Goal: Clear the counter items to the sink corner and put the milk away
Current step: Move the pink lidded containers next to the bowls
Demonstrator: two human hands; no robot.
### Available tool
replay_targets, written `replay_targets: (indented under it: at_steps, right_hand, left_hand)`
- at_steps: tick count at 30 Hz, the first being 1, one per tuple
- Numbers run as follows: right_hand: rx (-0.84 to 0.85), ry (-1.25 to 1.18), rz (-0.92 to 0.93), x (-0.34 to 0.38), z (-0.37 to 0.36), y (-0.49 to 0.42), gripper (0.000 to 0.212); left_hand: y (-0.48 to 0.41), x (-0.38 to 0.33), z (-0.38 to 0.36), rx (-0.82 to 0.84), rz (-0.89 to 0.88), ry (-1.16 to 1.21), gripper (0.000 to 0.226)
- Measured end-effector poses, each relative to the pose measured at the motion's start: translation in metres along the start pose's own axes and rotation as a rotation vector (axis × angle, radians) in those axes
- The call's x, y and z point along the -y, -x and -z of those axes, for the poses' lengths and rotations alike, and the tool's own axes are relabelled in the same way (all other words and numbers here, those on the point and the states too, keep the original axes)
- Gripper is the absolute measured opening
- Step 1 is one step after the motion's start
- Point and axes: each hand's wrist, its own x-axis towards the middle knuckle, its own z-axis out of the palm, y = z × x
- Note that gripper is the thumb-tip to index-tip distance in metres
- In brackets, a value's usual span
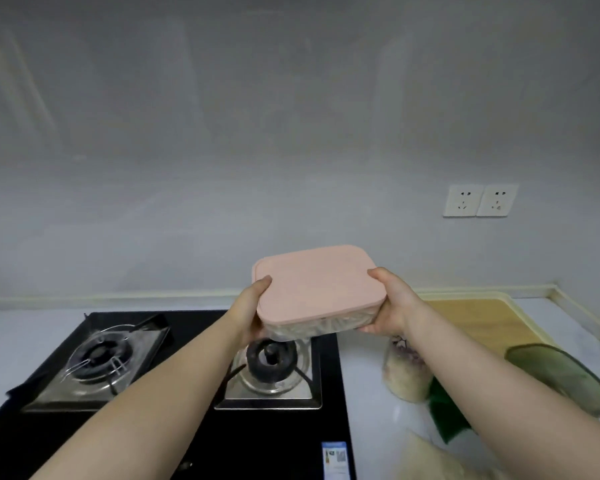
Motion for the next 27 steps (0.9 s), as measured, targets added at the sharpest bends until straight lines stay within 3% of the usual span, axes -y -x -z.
replay_targets:
  at_steps: [10, 21, 27]
  right_hand:
    - [-0.030, 0.125, -0.035, -0.111, -0.174, 0.045, 0.041]
    - [0.198, 0.296, -0.072, -0.241, -0.371, 0.064, 0.042]
    - [0.300, 0.388, -0.164, -0.297, -0.470, 0.062, 0.034]
  left_hand:
    - [0.108, -0.009, 0.190, -0.185, -0.051, 0.035, 0.039]
    - [0.216, 0.006, 0.399, -0.480, -0.049, 0.239, 0.039]
    - [0.259, 0.016, 0.501, -0.605, -0.044, 0.219, 0.032]
